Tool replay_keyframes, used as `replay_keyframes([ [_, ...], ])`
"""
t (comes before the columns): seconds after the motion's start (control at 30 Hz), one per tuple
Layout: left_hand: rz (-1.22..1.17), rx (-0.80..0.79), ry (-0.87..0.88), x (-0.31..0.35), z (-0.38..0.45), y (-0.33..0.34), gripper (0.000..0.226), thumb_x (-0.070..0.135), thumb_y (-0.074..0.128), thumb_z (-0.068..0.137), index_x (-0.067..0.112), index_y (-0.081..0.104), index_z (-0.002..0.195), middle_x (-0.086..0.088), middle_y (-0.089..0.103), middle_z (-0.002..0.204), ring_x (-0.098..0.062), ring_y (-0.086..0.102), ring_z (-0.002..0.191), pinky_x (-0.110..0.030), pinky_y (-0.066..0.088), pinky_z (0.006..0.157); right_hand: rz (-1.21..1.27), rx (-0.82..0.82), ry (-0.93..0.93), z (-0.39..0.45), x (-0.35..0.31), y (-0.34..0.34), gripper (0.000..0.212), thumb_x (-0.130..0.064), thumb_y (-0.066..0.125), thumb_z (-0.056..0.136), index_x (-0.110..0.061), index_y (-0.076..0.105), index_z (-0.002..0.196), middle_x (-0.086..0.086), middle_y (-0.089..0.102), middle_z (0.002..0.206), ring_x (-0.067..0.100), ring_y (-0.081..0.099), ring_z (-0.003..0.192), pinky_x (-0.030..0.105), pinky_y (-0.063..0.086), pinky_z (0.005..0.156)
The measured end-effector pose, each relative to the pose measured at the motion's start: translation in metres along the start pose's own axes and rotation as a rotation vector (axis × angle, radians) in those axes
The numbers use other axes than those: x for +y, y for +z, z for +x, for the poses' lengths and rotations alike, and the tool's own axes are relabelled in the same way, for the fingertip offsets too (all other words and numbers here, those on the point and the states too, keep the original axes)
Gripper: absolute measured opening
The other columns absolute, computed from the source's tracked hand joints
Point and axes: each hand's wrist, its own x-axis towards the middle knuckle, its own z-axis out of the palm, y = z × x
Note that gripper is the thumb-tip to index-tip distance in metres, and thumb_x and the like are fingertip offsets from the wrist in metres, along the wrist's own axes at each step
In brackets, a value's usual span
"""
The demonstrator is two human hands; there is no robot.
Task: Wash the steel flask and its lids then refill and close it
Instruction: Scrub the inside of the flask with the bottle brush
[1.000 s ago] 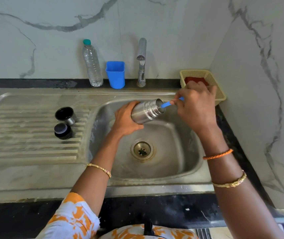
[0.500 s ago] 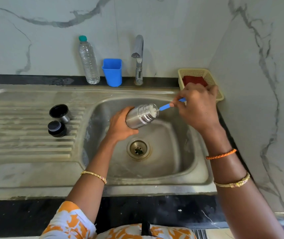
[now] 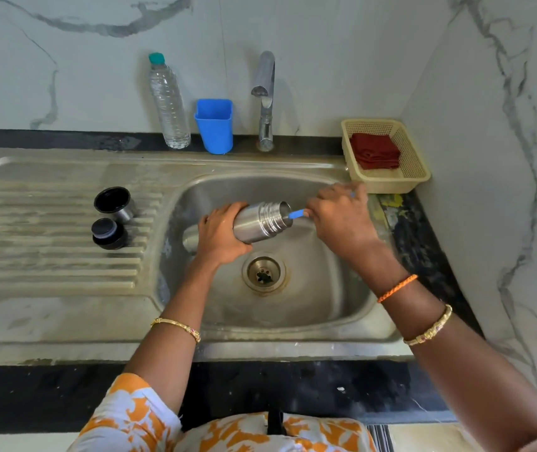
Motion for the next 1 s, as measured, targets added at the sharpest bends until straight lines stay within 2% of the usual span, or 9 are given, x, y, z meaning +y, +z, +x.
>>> replay_keyframes([
  [0.1,0.010,-0.014,-0.035,-0.002,0.000,0.003,0.086,0.021,0.088,0.052,0.022,0.051,0.129,-0.002,0.060,0.122,-0.025,0.054,0.111,-0.044,0.036,0.101,0.017,-0.016,-0.141,0.010,0.005,0.007,0.012,-0.019,0.075,0.075,-0.012,0.069,0.083,0.007,0.062,0.080,0.028,0.063,0.078,0.037,0.038,0.080],
  [0.17,0.016,-0.010,-0.035,-0.004,-0.001,0.005,0.085,0.021,0.088,0.053,0.022,0.051,0.130,-0.003,0.060,0.123,-0.024,0.053,0.112,-0.044,0.033,0.102,0.023,-0.084,-0.161,0.013,0.010,0.002,0.012,-0.024,0.066,0.085,-0.014,0.070,0.091,0.006,0.064,0.087,0.029,0.063,0.084,0.033,0.038,0.076],
  [0.23,0.051,0.027,-0.013,-0.002,-0.003,0.007,0.083,0.021,0.088,0.054,0.021,0.052,0.129,-0.003,0.060,0.123,-0.024,0.052,0.113,-0.044,0.029,0.104,0.150,-0.297,-0.096,0.016,0.013,-0.007,0.024,-0.032,0.052,0.094,-0.016,0.069,0.099,0.005,0.065,0.091,0.027,0.060,0.090,0.030,0.037,0.068],
  [0.37,0.168,0.145,0.074,-0.001,-0.007,0.017,0.077,0.020,0.087,0.055,0.018,0.057,0.126,-0.007,0.061,0.120,-0.028,0.052,0.112,-0.050,0.022,0.109,0.743,-0.982,0.287,0.038,0.023,-0.012,0.035,-0.028,0.043,0.099,-0.009,0.064,0.079,-0.002,0.037,0.052,0.008,0.031,0.033,0.014,0.021,0.035],
  [0.43,0.196,0.188,0.093,-0.001,-0.005,0.017,0.075,0.019,0.086,0.054,0.018,0.058,0.124,-0.007,0.061,0.118,-0.029,0.052,0.111,-0.050,0.021,0.108,0.857,-1.058,0.378,0.039,0.030,-0.006,0.036,-0.030,0.039,0.101,-0.008,0.061,0.081,-0.005,0.030,0.049,0.004,0.022,0.032,0.013,0.015,0.033],
  [0.53,0.193,0.155,0.103,-0.001,0.003,0.010,0.075,0.017,0.086,0.056,0.018,0.057,0.125,-0.007,0.060,0.121,-0.028,0.051,0.114,-0.048,0.022,0.108,0.715,-0.803,0.219,0.034,0.024,-0.012,0.033,-0.031,0.049,0.097,-0.012,0.068,0.077,-0.004,0.043,0.051,0.009,0.037,0.039,0.018,0.028,0.039],
  [0.7,0.025,-0.073,0.047,-0.002,0.020,-0.011,0.087,0.017,0.088,0.050,0.019,0.053,0.130,-0.005,0.060,0.122,-0.027,0.055,0.111,-0.045,0.039,0.100,0.098,-0.224,-0.070,0.023,0.005,-0.022,0.019,-0.032,0.054,0.090,-0.023,0.068,0.100,0.005,0.065,0.093,0.028,0.060,0.093,0.034,0.042,0.075],
  [0.83,-0.069,-0.217,0.015,-0.004,0.025,-0.024,0.088,0.014,0.089,0.048,0.022,0.053,0.128,-0.003,0.063,0.116,-0.025,0.060,0.103,-0.043,0.049,0.091,0.055,0.057,-0.172,0.021,0.011,-0.008,0.011,-0.019,0.068,0.081,-0.021,0.073,0.091,0.003,0.069,0.084,0.028,0.062,0.082,0.038,0.042,0.081],
  [1.0,0.125,0.063,0.075,0.000,0.020,-0.011,0.082,0.017,0.087,0.050,0.021,0.056,0.126,-0.005,0.061,0.120,-0.029,0.053,0.111,-0.043,0.033,0.101,0.155,-0.254,0.024,0.016,0.006,-0.022,0.028,-0.037,0.050,0.093,-0.021,0.069,0.104,0.008,0.066,0.094,0.029,0.060,0.091,0.029,0.036,0.067],
])
